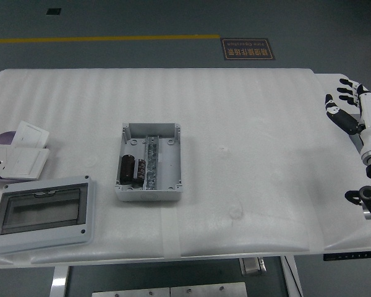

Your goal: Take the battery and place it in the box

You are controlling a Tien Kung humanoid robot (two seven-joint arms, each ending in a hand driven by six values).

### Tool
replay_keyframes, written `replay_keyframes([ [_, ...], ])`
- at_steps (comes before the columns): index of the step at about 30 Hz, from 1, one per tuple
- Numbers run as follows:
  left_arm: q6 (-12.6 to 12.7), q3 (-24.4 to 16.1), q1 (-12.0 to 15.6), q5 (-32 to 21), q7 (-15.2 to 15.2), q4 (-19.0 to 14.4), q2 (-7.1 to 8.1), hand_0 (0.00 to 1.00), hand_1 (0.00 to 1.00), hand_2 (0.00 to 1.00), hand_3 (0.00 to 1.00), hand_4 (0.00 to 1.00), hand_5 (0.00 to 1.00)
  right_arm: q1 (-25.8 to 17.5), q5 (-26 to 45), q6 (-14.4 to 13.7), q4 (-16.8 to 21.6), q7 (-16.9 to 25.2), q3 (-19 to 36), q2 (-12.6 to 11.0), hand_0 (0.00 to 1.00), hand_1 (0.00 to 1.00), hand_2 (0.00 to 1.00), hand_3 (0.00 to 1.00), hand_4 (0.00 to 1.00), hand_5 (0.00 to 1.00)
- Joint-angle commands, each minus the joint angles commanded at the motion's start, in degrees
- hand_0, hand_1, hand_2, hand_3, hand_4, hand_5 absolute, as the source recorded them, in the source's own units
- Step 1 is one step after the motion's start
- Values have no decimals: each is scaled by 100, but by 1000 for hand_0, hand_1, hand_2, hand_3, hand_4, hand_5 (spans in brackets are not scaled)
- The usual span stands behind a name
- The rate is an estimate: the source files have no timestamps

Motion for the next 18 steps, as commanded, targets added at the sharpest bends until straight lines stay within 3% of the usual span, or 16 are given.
replay_keyframes([
  [18,31,35,43,-92,-9,-2,-37,611,678,576,559,582,515,-31,-3,3,21,5,43,44,820,738,784,832,587,355],
])
